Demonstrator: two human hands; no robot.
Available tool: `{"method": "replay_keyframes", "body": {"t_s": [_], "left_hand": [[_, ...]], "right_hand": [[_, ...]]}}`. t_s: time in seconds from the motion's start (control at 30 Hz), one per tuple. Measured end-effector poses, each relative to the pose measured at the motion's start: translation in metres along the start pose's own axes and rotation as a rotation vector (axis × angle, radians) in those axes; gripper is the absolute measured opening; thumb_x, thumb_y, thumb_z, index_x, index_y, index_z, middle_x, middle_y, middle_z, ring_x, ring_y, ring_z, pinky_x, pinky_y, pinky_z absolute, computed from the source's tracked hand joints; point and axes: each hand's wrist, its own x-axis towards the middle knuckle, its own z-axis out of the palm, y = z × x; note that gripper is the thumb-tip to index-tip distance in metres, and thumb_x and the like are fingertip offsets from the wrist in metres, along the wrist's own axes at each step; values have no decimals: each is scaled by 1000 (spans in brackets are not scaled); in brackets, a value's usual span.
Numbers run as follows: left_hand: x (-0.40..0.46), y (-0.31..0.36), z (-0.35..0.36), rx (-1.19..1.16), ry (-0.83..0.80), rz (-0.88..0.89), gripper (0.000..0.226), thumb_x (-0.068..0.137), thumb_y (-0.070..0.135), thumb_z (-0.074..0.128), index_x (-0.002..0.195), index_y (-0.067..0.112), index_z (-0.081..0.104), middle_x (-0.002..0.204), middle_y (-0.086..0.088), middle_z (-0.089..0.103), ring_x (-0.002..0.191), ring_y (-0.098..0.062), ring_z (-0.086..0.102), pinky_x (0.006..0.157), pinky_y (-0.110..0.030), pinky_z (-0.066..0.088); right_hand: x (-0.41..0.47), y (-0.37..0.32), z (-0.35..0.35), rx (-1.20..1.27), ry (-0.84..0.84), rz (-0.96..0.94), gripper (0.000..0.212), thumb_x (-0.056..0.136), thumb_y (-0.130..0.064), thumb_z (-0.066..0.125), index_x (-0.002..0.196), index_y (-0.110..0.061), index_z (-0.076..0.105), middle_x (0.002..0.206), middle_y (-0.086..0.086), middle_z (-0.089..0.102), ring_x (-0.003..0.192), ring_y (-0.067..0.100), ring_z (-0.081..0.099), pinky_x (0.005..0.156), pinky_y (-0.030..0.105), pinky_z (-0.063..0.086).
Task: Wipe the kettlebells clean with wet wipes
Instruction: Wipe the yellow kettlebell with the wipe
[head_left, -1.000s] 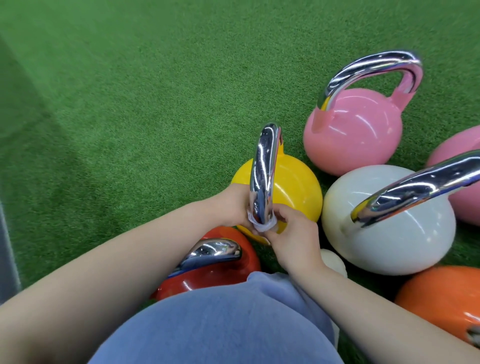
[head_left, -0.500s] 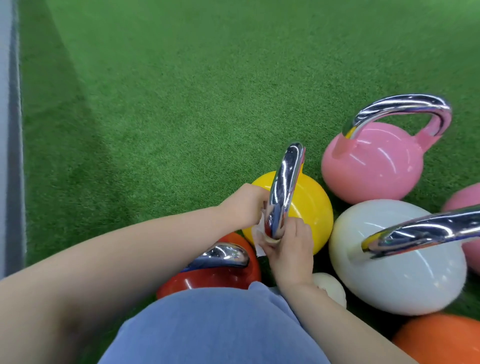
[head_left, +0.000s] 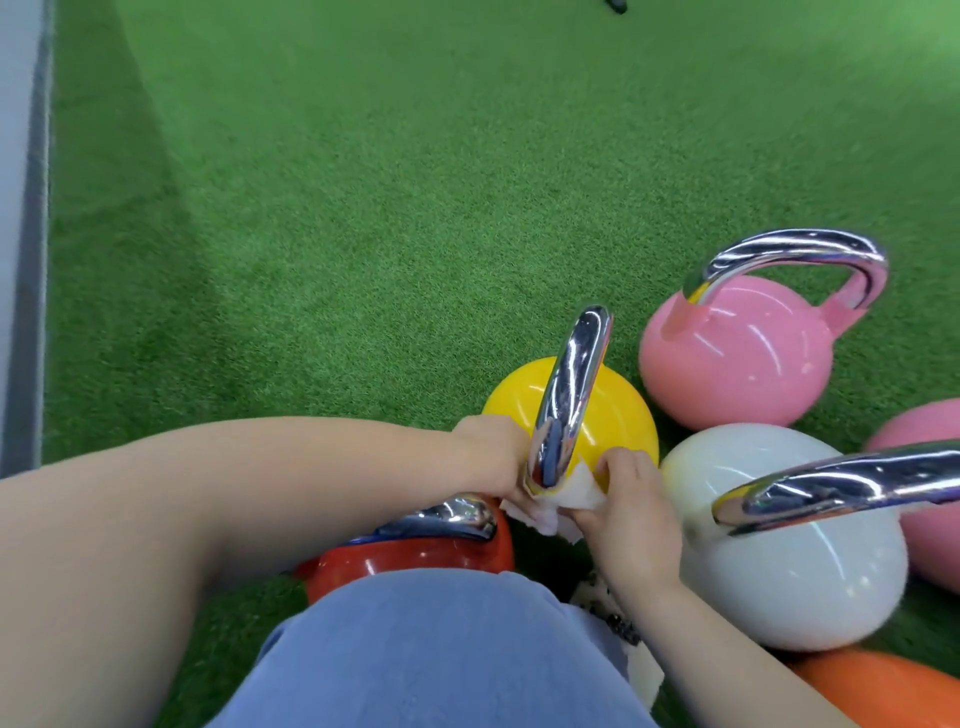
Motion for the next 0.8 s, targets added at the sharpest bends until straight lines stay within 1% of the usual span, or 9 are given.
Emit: {"method": "replay_keyframes", "body": {"t_s": [0.07,0.13,0.27,0.37,0.47,0.53,0.63,0.73,0.8], "left_hand": [[2,-1,-2,4,57,-26,22,87,26,59,98,7,65,105,-10,66,100,-28,62,73,-31,46],[1,-3,-5,1,100,-45,16,86,10,53,93,4,66,102,-12,67,97,-30,62,70,-31,45],[-2,-10,-11,-76,130,-20,19,80,0,54,61,0,52,62,-10,53,73,-26,56,59,-27,37],[-3,-11,-20,-234,198,18,24,76,-11,51,57,1,44,53,-3,34,58,-15,38,44,-18,29],[-2,-4,-21,-356,186,91,41,81,-9,48,51,12,29,55,1,27,59,-8,27,43,-16,26],[0,-5,-14,-405,132,141,30,83,-3,53,57,9,42,61,-1,41,71,-12,38,53,-22,29],[-3,-10,-9,-398,110,237,7,76,6,69,76,0,65,70,-7,57,72,-11,46,58,-24,34],[-9,-13,-13,-436,102,286,28,63,12,84,86,4,72,75,-3,69,68,-4,50,56,-9,35],[-13,-14,-18,-459,105,264,34,60,14,87,89,5,73,63,10,61,53,4,45,51,-4,33]], "right_hand": [[-3,-9,0,-16,-39,90,43,65,-32,79,74,-19,39,68,-1,48,65,28,42,54,30,27],[-6,-17,3,99,-129,216,39,76,-33,71,70,-22,33,65,-5,48,65,26,41,55,32,28],[-14,-30,10,447,-34,274,21,77,-16,71,72,-22,51,73,-6,63,72,18,59,60,30,39],[-19,-36,9,529,43,283,14,82,-16,69,80,-25,59,82,-6,66,79,13,61,69,23,42],[-21,-35,7,565,41,289,16,83,-11,67,93,-24,68,87,-11,66,84,7,61,74,18,41],[-20,-35,4,551,17,274,24,82,-8,67,99,-24,70,90,-13,65,86,4,58,76,17,39],[-15,-34,0,506,-46,228,25,80,-9,70,102,-20,71,91,-10,61,84,7,55,72,13,36],[-4,-37,-11,472,-163,179,9,80,-15,71,85,-22,73,81,-3,56,79,10,50,61,9,33],[2,-41,-22,503,-240,127,25,81,-16,71,63,-31,64,64,-8,53,69,0,48,55,6,33]]}}
